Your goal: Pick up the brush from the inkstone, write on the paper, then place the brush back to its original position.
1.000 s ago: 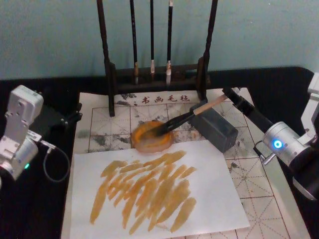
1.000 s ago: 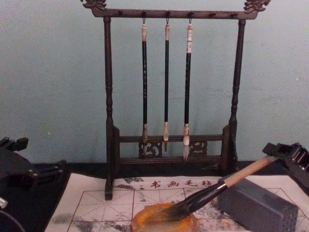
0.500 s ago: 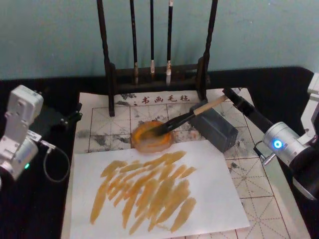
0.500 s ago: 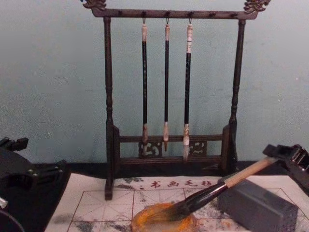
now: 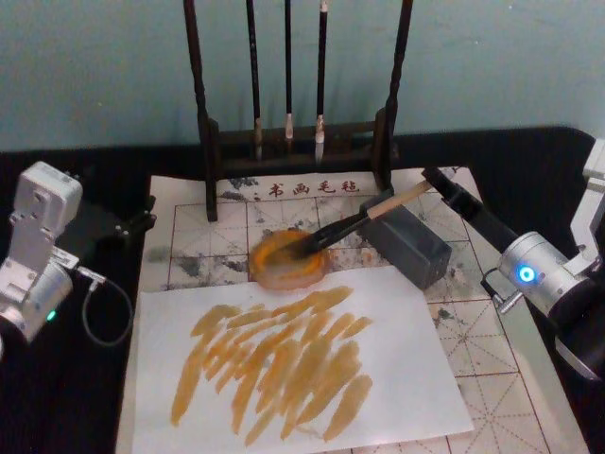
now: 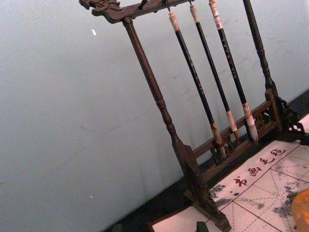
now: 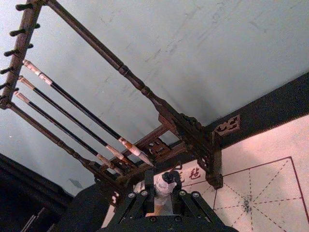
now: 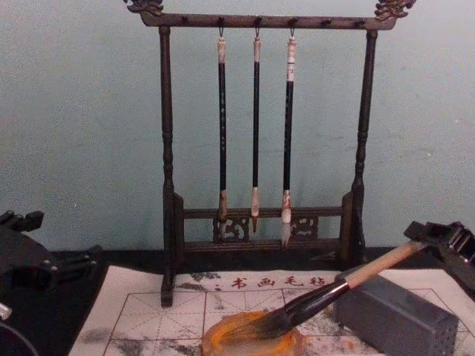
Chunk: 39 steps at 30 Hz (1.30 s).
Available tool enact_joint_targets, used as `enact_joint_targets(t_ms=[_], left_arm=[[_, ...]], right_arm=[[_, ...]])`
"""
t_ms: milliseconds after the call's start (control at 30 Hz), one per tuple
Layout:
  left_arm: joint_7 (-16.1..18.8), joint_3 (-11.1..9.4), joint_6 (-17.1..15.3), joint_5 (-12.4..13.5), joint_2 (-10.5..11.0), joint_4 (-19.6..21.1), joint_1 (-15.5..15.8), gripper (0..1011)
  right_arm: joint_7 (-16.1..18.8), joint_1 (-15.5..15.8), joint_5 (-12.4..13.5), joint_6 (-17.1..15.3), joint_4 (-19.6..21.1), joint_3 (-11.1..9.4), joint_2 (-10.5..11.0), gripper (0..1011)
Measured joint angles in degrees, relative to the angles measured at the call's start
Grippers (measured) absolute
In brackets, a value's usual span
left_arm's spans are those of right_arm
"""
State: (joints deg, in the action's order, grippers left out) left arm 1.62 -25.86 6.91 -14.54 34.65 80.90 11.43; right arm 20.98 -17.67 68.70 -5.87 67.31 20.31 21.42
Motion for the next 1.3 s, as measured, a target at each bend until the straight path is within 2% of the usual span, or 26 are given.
enact_joint_targets(t_ms=[300, 433, 467, 533, 567, 633, 733, 767, 800, 900, 933, 1100, 1133, 1167, 1300], left_arm=[[0.0, 0.0, 0.0, 0.0, 0.0, 0.0, 0.0, 1001], [0.0, 0.0, 0.0, 0.0, 0.0, 0.0, 0.0, 1001], [0.0, 0.0, 0.0, 0.0, 0.0, 0.0, 0.0, 1001], [0.0, 0.0, 0.0, 0.0, 0.0, 0.0, 0.0, 1001], [0.0, 0.0, 0.0, 0.0, 0.0, 0.0, 0.0, 1001], [0.0, 0.0, 0.0, 0.0, 0.0, 0.0, 0.0, 1001], [0.0, 0.0, 0.0, 0.0, 0.0, 0.0, 0.0, 1001], [0.0, 0.0, 0.0, 0.0, 0.0, 0.0, 0.0, 1001], [0.0, 0.0, 0.0, 0.0, 0.0, 0.0, 0.0, 1001], [0.0, 0.0, 0.0, 0.0, 0.0, 0.0, 0.0, 1001], [0.0, 0.0, 0.0, 0.0, 0.0, 0.0, 0.0, 1001], [0.0, 0.0, 0.0, 0.0, 0.0, 0.0, 0.0, 1001], [0.0, 0.0, 0.0, 0.0, 0.0, 0.0, 0.0, 1001], [0.0, 0.0, 0.0, 0.0, 0.0, 0.0, 0.0, 1001], [0.0, 0.0, 0.0, 0.0, 0.0, 0.0, 0.0, 1001]], right_arm=[[0.0, 0.0, -0.1, 0.0, 0.0, 0.0, 0.0, 218], [0.0, 0.0, -0.1, -0.1, 0.0, 0.1, 0.0, 322], [0.0, 0.0, -0.1, -0.1, 0.0, 0.1, 0.0, 383], [0.0, 0.0, -0.1, -0.1, 0.0, 0.1, 0.0, 422], [0.0, 0.0, -0.1, -0.1, 0.0, 0.1, 0.0, 483], [0.0, 0.0, -0.1, -0.1, 0.0, 0.1, 0.0, 523], [0.0, 0.0, -0.1, -0.1, 0.0, 0.1, 0.0, 644], [0.0, 0.0, -0.1, -0.1, 0.0, 0.1, 0.0, 644], [0.0, 0.0, -0.1, -0.1, 0.0, 0.1, 0.0, 706], [0.0, 0.0, -0.1, -0.1, 0.0, 0.0, 0.0, 763], [0.0, 0.0, -0.1, -0.1, 0.0, 0.0, 0.0, 820], [0.0, 0.0, -0.1, 0.0, 0.0, 0.0, 0.0, 955], [0.0, 0.0, -0.1, 0.0, 0.0, 0.0, 0.0, 955], [0.0, 0.0, -0.1, 0.0, 0.0, 0.0, 0.0, 999], [0.0, 0.0, -0.1, 0.0, 0.0, 0.0, 0.0, 1000]])
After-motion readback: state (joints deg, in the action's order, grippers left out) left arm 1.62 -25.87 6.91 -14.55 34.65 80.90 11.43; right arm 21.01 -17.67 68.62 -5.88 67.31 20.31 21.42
